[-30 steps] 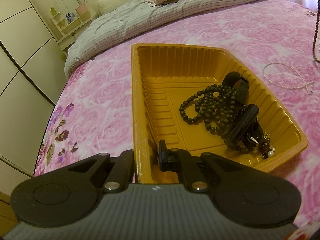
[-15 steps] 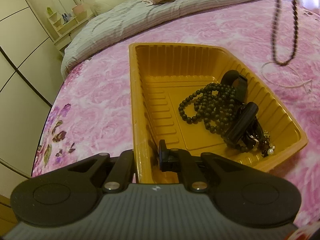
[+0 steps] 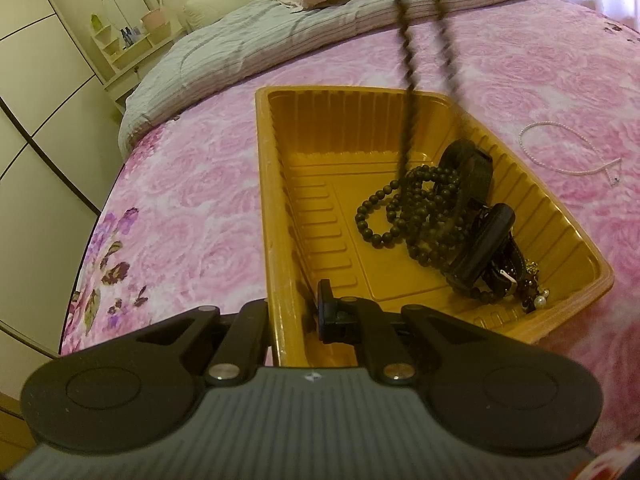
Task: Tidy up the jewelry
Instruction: 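Carry the bead bracelet over the tray and lower it in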
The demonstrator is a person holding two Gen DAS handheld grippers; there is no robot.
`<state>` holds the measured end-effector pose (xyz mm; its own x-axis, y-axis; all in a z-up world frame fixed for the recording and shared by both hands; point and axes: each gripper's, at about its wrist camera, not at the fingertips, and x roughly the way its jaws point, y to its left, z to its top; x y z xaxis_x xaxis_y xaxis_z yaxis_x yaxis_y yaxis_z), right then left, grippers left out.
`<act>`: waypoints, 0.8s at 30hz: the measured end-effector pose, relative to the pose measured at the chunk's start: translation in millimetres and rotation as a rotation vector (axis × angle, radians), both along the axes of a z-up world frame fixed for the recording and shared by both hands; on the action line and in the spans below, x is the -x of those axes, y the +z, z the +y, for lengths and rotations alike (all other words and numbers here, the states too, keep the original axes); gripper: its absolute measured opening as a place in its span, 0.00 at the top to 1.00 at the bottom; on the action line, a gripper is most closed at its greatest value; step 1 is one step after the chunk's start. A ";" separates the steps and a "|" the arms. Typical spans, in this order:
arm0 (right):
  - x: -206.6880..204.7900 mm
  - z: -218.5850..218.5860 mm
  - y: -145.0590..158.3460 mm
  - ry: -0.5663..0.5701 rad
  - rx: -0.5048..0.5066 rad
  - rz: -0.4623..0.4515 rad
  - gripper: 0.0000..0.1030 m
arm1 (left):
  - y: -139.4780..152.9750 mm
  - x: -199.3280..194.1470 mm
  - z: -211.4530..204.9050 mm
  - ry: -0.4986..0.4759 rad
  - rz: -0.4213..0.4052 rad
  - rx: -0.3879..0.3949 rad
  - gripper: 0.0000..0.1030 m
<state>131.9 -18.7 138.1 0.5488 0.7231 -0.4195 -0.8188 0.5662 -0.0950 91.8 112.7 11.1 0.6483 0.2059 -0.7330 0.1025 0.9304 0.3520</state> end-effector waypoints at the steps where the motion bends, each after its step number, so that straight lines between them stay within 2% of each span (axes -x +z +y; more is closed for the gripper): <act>1: -3.1 4.3 -4.9 0.004 0.000 0.024 0.94 | -0.2 0.4 0.4 0.000 0.000 0.002 0.94; 15: -21.5 16.5 -50.2 0.023 0.066 0.180 0.94 | -1.0 0.2 4.7 -0.001 0.003 0.014 0.94; 24: -23.0 14.4 -54.3 0.015 0.061 0.191 0.94 | -1.2 0.2 5.1 -0.002 0.003 0.012 0.94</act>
<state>154.9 -4.3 83.8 0.4446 0.7006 -0.5581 -0.8333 0.5521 0.0292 91.6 117.8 9.9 0.6461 0.1961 -0.7376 0.1053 0.9343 0.3406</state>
